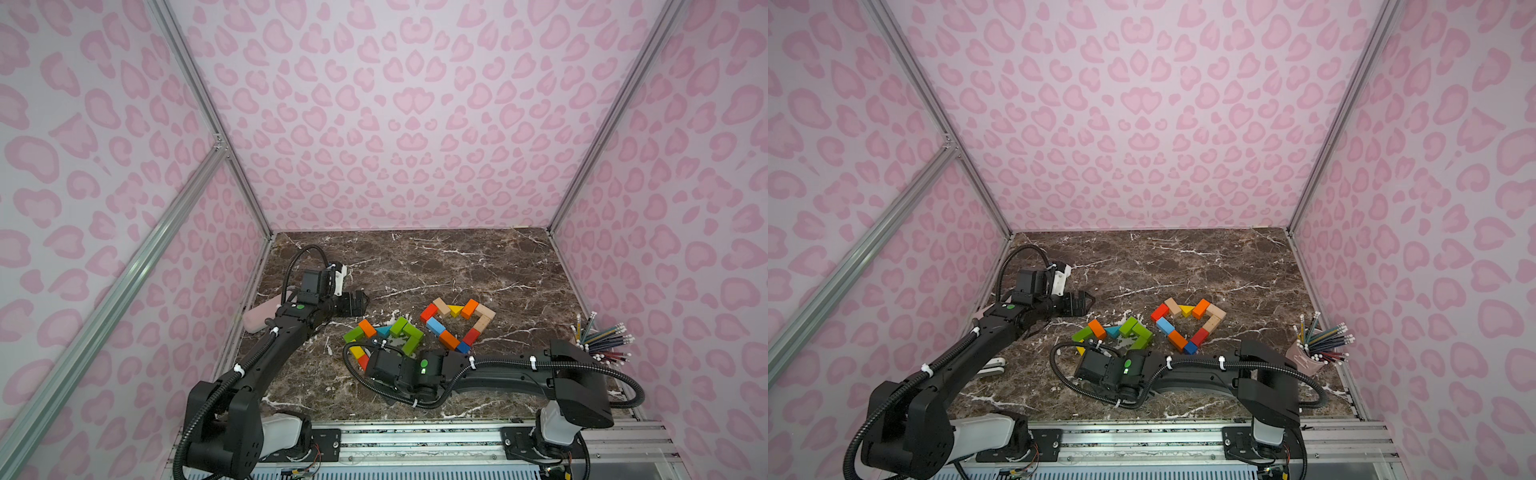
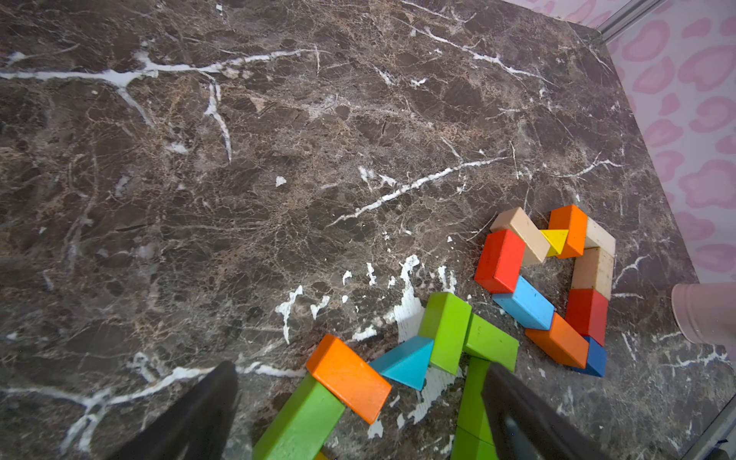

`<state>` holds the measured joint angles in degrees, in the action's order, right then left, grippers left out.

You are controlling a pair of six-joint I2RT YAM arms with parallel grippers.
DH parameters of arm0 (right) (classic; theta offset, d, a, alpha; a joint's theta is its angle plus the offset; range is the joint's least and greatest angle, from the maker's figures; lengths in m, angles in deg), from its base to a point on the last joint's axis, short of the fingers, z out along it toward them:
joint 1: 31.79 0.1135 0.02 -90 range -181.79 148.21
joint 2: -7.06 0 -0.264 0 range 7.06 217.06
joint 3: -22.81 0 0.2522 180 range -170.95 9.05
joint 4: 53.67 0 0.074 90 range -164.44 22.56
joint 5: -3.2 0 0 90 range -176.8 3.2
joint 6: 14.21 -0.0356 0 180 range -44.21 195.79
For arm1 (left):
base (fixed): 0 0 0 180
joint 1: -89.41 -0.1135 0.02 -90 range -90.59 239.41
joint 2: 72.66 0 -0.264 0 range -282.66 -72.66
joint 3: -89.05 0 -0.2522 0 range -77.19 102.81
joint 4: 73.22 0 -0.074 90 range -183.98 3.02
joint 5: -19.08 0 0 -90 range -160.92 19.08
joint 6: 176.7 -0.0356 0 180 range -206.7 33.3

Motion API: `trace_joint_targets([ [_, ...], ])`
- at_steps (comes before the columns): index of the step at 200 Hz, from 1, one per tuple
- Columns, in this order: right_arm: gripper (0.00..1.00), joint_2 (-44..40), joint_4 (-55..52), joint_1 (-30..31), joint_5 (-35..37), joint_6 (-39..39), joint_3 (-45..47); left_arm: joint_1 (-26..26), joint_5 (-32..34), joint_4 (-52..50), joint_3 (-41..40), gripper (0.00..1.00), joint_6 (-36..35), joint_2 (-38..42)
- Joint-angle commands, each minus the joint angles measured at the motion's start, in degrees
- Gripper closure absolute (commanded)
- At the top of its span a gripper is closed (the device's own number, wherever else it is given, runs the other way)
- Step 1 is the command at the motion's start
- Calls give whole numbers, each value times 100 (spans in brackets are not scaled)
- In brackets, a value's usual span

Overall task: Assemble a heart with building blocks
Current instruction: Assemble the building block at the center of the board.

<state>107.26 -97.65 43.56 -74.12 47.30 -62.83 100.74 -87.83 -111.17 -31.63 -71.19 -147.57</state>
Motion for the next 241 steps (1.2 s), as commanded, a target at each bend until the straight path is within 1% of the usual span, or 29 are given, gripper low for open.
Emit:
trace_joint_targets([
  [1, 59, 184, -339, 3, 282, 1082, -263, -3, -22, 291, -10, 2, 38, 38],
  [37, 60, 429, -436, 5, 419, 1574, -428, -3, -21, 304, -11, 2, 41, 31],
  [90, 60, 630, -490, 19, 324, 1912, -520, -3, -50, 327, -11, 1, 40, -14],
  [155, 60, 816, -340, 21, 278, 1953, -555, -5, -58, 326, 0, 2, 40, -41],
  [179, 57, 864, -305, 25, 278, 1929, -556, -3, -67, 321, 3, 2, 41, -50],
  [220, 56, 907, -296, 31, 373, 1882, -539, -12, -78, 331, 5, 2, 45, -50],
  [241, 53, 896, -296, 32, 372, 1899, -503, -17, -85, 335, 5, 1, 40, -58],
])
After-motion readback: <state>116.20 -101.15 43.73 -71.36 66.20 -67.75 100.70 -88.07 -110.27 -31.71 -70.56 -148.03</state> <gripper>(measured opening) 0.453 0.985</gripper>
